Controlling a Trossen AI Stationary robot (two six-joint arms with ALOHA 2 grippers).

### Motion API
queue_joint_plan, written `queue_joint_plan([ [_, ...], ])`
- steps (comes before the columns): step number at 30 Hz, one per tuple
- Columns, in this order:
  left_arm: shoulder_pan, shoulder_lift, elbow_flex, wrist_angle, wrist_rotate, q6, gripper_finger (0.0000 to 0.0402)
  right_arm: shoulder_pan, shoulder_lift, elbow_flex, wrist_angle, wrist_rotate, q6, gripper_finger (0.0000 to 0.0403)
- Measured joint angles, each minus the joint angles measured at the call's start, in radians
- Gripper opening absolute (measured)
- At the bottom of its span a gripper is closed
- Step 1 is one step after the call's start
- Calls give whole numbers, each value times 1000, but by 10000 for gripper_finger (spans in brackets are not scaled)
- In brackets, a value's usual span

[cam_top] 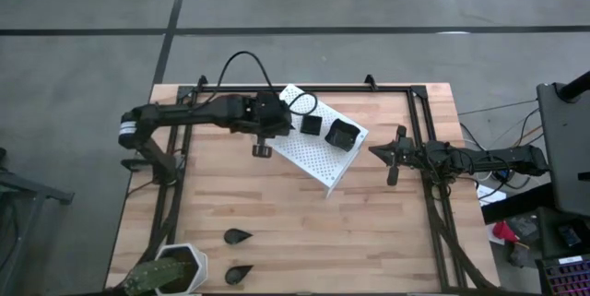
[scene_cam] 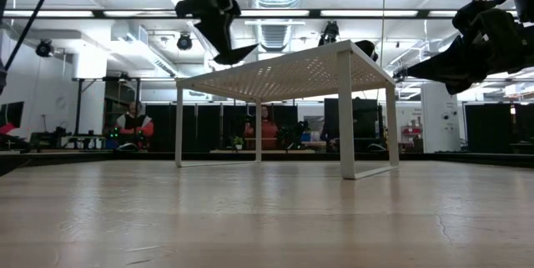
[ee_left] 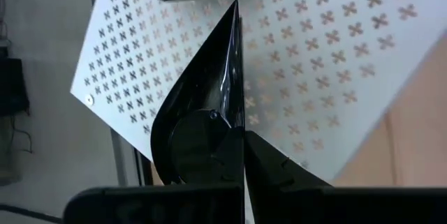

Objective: Pick & Place Mini shaped plates
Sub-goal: Stack the drop shaped plate on top of the other drop shaped plate on the shelf

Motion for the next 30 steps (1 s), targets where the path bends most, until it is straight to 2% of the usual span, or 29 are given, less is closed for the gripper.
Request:
queue_joint_plan([
  [12,39,44,-1,28,10,57,0,0,0,0,0,0,0,8],
  [30,47,44,-3,14,21,10,3,0,0,0,0,0,0,8],
])
